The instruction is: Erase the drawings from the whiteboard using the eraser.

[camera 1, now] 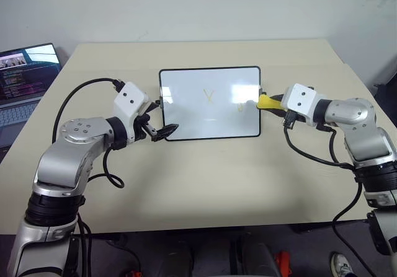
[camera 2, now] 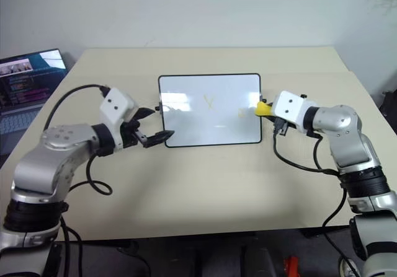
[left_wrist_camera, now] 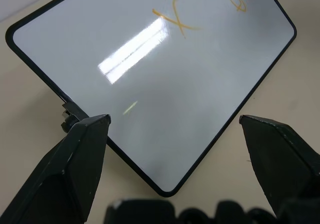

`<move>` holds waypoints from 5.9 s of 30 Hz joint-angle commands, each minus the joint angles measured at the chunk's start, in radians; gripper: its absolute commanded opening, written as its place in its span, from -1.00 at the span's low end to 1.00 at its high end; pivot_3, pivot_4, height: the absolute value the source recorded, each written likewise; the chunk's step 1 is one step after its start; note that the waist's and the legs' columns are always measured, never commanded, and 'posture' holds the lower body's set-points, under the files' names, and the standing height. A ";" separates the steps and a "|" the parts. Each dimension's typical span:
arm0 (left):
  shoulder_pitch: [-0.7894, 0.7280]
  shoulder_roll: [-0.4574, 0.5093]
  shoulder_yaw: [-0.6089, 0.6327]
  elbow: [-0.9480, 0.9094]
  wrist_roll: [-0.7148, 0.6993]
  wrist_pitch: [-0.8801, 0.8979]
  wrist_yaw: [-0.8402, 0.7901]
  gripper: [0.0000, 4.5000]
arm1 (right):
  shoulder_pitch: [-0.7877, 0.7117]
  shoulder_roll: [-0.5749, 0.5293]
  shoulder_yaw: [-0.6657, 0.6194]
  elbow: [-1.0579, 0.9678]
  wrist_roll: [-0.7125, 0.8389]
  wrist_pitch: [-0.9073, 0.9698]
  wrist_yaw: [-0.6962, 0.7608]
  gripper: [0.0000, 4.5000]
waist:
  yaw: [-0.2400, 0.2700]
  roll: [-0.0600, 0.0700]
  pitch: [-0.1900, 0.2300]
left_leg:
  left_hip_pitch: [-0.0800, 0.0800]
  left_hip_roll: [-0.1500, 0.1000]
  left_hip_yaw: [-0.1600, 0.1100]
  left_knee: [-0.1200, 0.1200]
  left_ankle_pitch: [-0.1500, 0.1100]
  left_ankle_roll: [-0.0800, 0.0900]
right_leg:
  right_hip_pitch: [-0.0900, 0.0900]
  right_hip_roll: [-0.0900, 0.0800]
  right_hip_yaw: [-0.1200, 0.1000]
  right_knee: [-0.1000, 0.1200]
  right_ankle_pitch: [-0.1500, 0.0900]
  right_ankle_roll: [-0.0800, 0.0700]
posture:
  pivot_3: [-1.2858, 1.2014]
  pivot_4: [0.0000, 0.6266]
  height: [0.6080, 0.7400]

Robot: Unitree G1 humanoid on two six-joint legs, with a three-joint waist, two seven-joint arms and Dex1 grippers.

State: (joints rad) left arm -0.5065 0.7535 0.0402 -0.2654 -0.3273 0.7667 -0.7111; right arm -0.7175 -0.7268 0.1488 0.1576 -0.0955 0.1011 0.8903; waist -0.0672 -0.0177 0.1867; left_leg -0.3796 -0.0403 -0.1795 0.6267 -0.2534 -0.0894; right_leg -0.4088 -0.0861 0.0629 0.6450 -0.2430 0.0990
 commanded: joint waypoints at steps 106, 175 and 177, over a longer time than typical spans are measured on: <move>0.026 -0.060 0.002 -0.037 0.060 -0.036 0.105 1.00 | -0.376 0.702 0.068 1.015 -0.181 -0.344 -0.654 -0.57 | -0.045 -0.001 -0.003 | 0.034 0.004 0.001 0.001 0.003 -0.001 | 0.022 0.007 0.007 0.018 -0.001 0.001 | 0.03 -0.52 1.00; -0.099 -0.095 -0.169 0.061 0.088 -0.109 -0.046 1.00 | 0.062 -0.041 -0.007 -0.036 -0.082 -0.043 -0.085 -0.63 | -0.016 0.001 0.002 | -0.011 0.012 0.001 -0.002 0.001 -0.006 | -0.012 0.014 0.004 0.000 0.002 -0.006 | 0.03 -0.52 1.00; -0.099 -0.092 -0.177 0.058 0.094 -0.109 -0.052 1.00 | 0.059 -0.047 -0.006 -0.029 -0.085 -0.048 -0.082 -0.63 | -0.015 0.001 0.002 | -0.011 0.011 0.001 -0.002 0.001 -0.006 | -0.012 0.014 0.004 0.000 0.002 -0.006 | 0.03 -0.52 1.00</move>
State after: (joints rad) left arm -0.5915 0.6519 -0.1359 -0.1808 -0.2433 0.6692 -0.7560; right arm -0.6473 -0.7542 0.1629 0.1624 -0.1759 0.0737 0.8063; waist -0.0826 -0.0170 0.1882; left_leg -0.3904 -0.0289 -0.1782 0.6250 -0.2522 -0.0960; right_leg -0.4209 -0.0725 0.0665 0.6452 -0.2405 0.0930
